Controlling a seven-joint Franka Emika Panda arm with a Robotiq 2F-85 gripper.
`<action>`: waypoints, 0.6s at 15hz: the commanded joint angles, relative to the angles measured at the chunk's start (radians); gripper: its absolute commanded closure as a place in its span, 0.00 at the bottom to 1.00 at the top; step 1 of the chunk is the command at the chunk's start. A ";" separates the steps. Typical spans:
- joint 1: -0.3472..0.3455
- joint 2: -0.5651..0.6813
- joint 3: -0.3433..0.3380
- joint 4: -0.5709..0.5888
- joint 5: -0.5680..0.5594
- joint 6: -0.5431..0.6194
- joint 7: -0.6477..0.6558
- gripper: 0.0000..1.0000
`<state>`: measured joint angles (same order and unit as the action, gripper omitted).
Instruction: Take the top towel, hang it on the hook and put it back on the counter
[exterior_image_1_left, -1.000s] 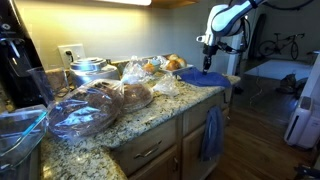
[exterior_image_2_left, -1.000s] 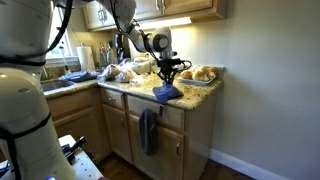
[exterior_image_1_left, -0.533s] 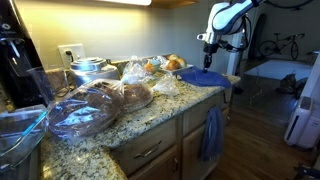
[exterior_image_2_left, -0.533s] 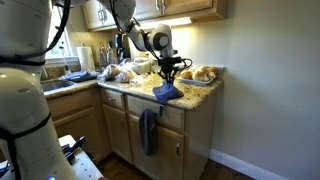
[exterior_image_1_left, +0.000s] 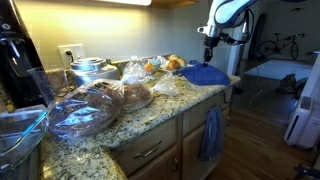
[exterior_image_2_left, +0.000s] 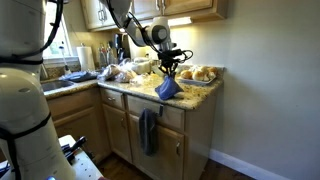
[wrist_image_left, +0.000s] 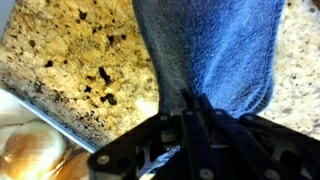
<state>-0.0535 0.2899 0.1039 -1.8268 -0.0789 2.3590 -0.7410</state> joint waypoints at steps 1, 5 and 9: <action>0.005 -0.065 -0.003 -0.033 -0.001 0.002 -0.032 0.93; -0.015 -0.071 0.031 -0.023 0.124 -0.048 -0.184 0.93; -0.001 -0.049 0.007 -0.019 0.119 -0.079 -0.180 0.93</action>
<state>-0.0529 0.2601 0.1228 -1.8271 0.0308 2.3098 -0.8977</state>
